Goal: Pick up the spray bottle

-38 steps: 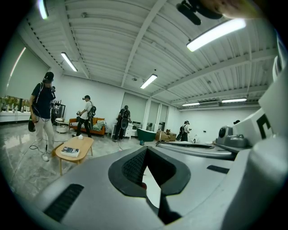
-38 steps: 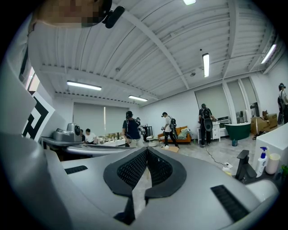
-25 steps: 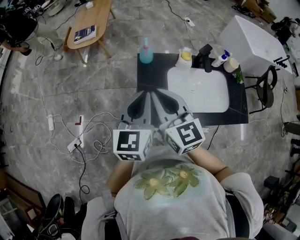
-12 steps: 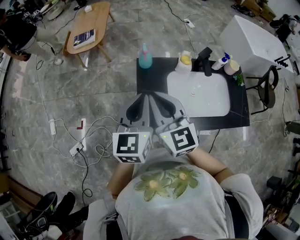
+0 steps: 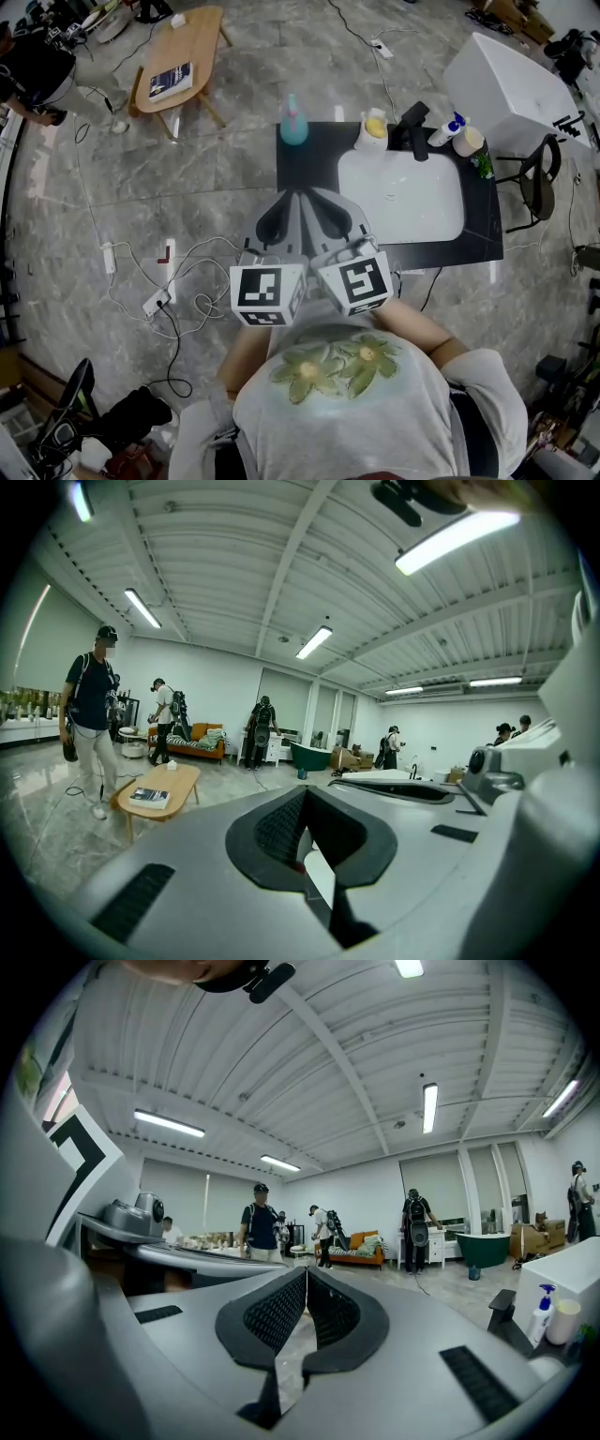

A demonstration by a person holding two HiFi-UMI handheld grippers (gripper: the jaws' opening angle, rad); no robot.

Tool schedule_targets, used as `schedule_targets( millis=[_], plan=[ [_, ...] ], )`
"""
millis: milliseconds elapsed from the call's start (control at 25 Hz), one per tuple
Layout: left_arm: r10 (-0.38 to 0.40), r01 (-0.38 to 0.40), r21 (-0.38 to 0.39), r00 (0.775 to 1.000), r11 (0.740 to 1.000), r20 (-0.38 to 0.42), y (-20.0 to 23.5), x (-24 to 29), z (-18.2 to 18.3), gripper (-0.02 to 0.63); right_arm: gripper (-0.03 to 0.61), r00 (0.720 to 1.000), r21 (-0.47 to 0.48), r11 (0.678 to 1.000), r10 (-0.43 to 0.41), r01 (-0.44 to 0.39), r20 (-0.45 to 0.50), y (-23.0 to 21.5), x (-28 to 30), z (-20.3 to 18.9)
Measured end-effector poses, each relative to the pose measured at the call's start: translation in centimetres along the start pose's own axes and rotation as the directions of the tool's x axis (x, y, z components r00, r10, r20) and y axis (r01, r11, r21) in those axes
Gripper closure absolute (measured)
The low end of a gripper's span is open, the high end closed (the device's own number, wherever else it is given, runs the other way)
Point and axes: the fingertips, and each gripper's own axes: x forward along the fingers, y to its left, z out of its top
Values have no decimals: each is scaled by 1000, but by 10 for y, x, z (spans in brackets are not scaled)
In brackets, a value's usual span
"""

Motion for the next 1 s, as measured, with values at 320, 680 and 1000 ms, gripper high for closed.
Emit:
schedule_targets(
  millis=[320,680,1000],
  plan=[
    [-11,11,14,1000,1000,-23,6,16,-4,606,555,998,74,997,20,-16,-53,-12,13,-11],
    [-3,4,36,999,999,-41,15,29,-10,606,554,994,88,996,25,-16,-102,-21,27,-27],
    [2,-1,31,999,1000,-50,18,40,-13,606,554,991,103,994,34,-21,-127,-30,37,-34]
  ],
)
